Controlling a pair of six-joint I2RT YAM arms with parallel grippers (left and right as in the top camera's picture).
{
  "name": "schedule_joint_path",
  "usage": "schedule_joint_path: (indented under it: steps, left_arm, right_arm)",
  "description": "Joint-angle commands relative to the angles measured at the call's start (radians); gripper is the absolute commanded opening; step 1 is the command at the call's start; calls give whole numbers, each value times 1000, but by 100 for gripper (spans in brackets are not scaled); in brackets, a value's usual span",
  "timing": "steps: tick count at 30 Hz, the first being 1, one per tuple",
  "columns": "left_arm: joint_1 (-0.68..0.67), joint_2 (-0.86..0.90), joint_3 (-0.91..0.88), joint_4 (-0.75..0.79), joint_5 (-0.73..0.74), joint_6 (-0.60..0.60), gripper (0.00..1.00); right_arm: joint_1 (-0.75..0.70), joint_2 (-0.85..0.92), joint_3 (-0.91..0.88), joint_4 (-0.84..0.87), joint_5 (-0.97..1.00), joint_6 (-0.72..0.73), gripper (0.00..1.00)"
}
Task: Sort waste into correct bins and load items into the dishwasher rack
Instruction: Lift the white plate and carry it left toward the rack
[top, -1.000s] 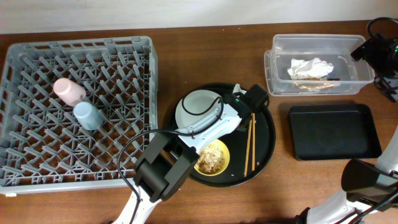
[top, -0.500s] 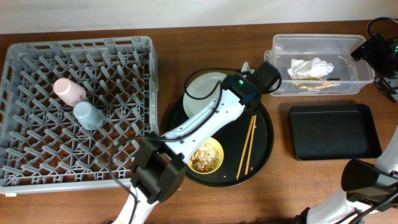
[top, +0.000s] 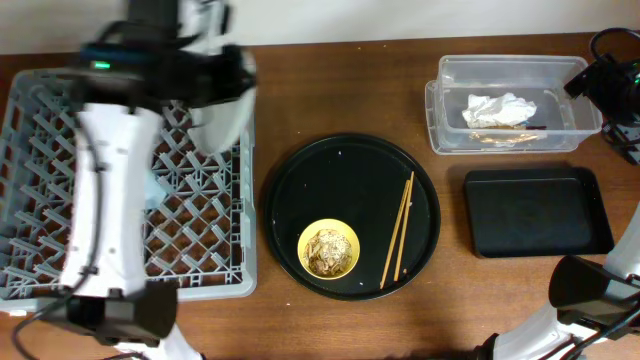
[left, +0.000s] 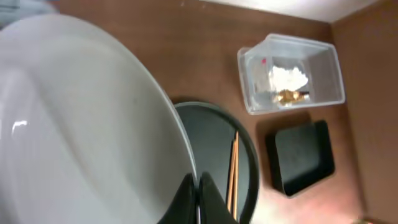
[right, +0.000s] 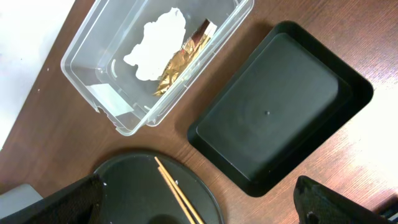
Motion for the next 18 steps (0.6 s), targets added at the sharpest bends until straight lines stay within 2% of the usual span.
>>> schedule_joint_path:
  steps: [1, 5, 8, 18]
  left_arm:
    - [212, 16, 3, -87, 388, 292, 1]
    - [342, 24, 3, -92, 474, 379, 1]
    - [422, 64, -12, -97, 553, 380, 1]
    - [508, 290, -12, -61, 820, 376, 1]
  right_arm:
    - [-3, 0, 0, -5, 13, 5, 99]
    - [-3, 0, 0, -6, 13, 5, 99]
    - [-3, 0, 0, -5, 13, 5, 99]
    - [-3, 0, 0, -6, 13, 5, 99]
